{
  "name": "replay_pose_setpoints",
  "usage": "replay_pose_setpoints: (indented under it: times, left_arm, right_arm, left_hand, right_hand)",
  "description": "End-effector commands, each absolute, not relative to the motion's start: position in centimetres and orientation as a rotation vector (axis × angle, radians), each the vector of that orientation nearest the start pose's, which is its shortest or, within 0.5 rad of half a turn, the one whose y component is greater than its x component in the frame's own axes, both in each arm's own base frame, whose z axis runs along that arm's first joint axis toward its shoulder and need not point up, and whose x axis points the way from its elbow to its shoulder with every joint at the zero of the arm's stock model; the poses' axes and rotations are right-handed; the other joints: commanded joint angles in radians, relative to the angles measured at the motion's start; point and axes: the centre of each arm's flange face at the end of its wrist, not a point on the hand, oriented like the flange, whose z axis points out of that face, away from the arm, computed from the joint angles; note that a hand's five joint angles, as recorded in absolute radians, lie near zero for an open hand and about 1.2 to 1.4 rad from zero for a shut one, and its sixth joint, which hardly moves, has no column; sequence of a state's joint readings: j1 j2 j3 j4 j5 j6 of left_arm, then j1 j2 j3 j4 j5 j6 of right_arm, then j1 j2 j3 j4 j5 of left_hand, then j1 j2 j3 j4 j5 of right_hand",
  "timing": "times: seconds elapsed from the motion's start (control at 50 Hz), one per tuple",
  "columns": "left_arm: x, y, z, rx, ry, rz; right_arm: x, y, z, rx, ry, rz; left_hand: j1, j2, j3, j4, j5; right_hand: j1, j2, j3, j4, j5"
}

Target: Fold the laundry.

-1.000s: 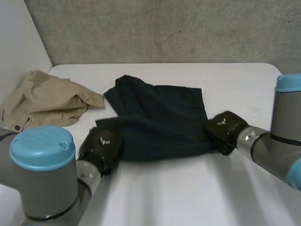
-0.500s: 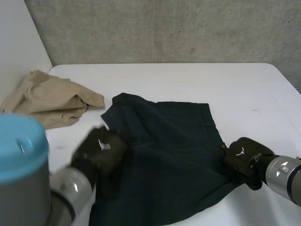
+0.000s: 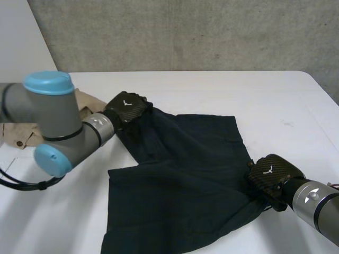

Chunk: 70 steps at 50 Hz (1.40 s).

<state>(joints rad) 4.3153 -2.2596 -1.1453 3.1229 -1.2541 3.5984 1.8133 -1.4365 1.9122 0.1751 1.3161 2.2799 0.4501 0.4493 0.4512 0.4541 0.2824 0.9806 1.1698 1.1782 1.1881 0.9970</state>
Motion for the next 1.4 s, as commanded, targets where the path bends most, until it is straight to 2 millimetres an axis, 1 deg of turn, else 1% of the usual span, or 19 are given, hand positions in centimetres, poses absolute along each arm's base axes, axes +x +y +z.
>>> replay_pose_setpoints:
  times: [0.02,0.26,0.36,0.44,0.54,0.56,0.72,0.78,0.84,0.86,0.9,0.92,1.02,1.12,1.22,1.26,1.36,1.38,1.4]
  left_arm:
    - [-32.1,-35.1,15.0,1.401,2.215,-2.058]
    - [-32.7,-36.2,12.1,1.471,2.149,-2.009]
    - [-32.8,-36.6,11.5,1.471,2.149,-2.009]
    - [-32.9,-36.7,11.5,1.47,2.145,-2.012]
    - [-32.8,-36.8,11.5,1.456,2.143,-2.008]
    - [-32.8,-36.8,11.5,1.456,2.143,-2.008]
    - [-32.8,-36.4,11.7,1.459,2.114,-1.98]
    - [-32.3,-36.2,12.0,1.411,2.087,-1.918]
    - [-31.4,-35.9,13.4,1.356,2.054,-1.876]
    - [-30.8,-35.5,14.4,1.323,2.041,-1.86]
    - [-30.2,-34.8,15.2,1.298,2.046,-1.842]
    - [-29.8,-34.0,16.0,1.287,2.041,-1.844]
    - [-28.6,-31.5,17.5,1.283,2.042,-1.846]
    - [-27.0,-29.8,17.0,1.26,2.049,-1.828]
    - [-25.9,-28.6,15.5,1.256,2.074,-1.786]
    - [-25.7,-28.1,14.7,1.265,2.086,-1.768]
    - [-25.7,-27.7,13.9,1.274,2.099,-1.748]
    - [-25.7,-27.7,13.8,1.27,2.1,-1.743]
    - [-25.6,-27.7,13.8,1.265,2.1,-1.741]
  right_arm:
    - [20.8,-19.7,17.3,-1.615,2.328,-1.454]
    - [20.8,-19.8,17.1,-1.615,2.321,-1.477]
    - [20.9,-19.7,17.1,-1.616,2.311,-1.474]
    - [20.9,-19.8,17.1,-1.615,2.308,-1.476]
    - [20.9,-19.8,17.1,-1.615,2.308,-1.478]
    - [20.9,-19.8,17.1,-1.613,2.307,-1.478]
    - [20.9,-19.8,17.1,-1.615,2.308,-1.478]
    - [20.9,-19.8,17.1,-1.615,2.307,-1.48]
    - [20.9,-19.8,17.1,-1.615,2.305,-1.48]
    - [20.9,-19.9,17.1,-1.613,2.307,-1.481]
    - [20.9,-19.9,17.1,-1.613,2.307,-1.481]
    - [20.9,-19.8,17.1,-1.615,2.305,-1.48]
    - [20.9,-19.8,17.1,-1.614,2.305,-1.477]
    - [20.9,-19.7,17.1,-1.614,2.308,-1.473]
    - [20.9,-19.7,17.1,-1.614,2.312,-1.466]
    - [20.9,-19.7,17.1,-1.614,2.312,-1.466]
    - [20.9,-19.6,17.1,-1.613,2.312,-1.464]
    - [20.9,-19.6,17.0,-1.613,2.312,-1.461]
    - [20.9,-19.6,17.0,-1.609,2.314,-1.461]
  left_hand:
    - [0.101,0.102,0.1,0.097,0.094]
    - [0.101,0.102,0.1,0.097,0.094]
    - [0.198,0.198,0.197,0.194,0.191]
    - [0.426,0.427,0.425,0.422,0.419]
    - [0.901,0.902,0.9,0.897,0.894]
    - [0.946,0.946,0.945,0.942,0.939]
    - [0.946,0.947,0.945,0.942,0.939]
    - [0.946,0.947,0.945,0.942,0.939]
    - [0.946,0.947,0.945,0.942,0.939]
    - [0.946,0.947,0.945,0.942,0.939]
    - [0.946,0.947,0.945,0.942,0.939]
    - [0.946,0.947,0.945,0.942,0.939]
    - [0.946,0.947,0.945,0.942,0.939]
    - [0.946,0.947,0.945,0.942,0.939]
    - [0.935,0.936,0.934,0.931,0.928]
    - [0.748,0.748,0.747,0.744,0.741]
    - [0.521,0.522,0.52,0.517,0.514]
    - [0.396,0.397,0.395,0.392,0.389]
    - [0.345,0.346,0.344,0.341,0.338]
  right_hand:
    - [0.416,0.226,0.218,0.208,0.225]
    - [0.416,0.226,0.218,0.208,0.225]
    - [0.416,0.226,0.218,0.208,0.225]
    - [0.416,0.226,0.218,0.208,0.225]
    - [0.416,0.226,0.218,0.208,0.225]
    - [0.416,0.226,0.218,0.208,0.225]
    - [0.416,0.226,0.218,0.208,0.225]
    - [0.416,0.226,0.218,0.208,0.225]
    - [0.416,0.226,0.218,0.208,0.225]
    - [0.416,0.226,0.218,0.208,0.225]
    - [0.416,0.226,0.218,0.208,0.225]
    - [0.416,0.226,0.218,0.208,0.225]
    - [0.416,0.226,0.218,0.208,0.225]
    - [0.416,0.226,0.218,0.208,0.225]
    - [0.416,0.226,0.218,0.208,0.225]
    - [0.416,0.226,0.218,0.208,0.225]
    - [0.416,0.226,0.218,0.208,0.225]
    - [0.416,0.226,0.218,0.208,0.225]
    - [0.416,0.226,0.218,0.208,0.225]
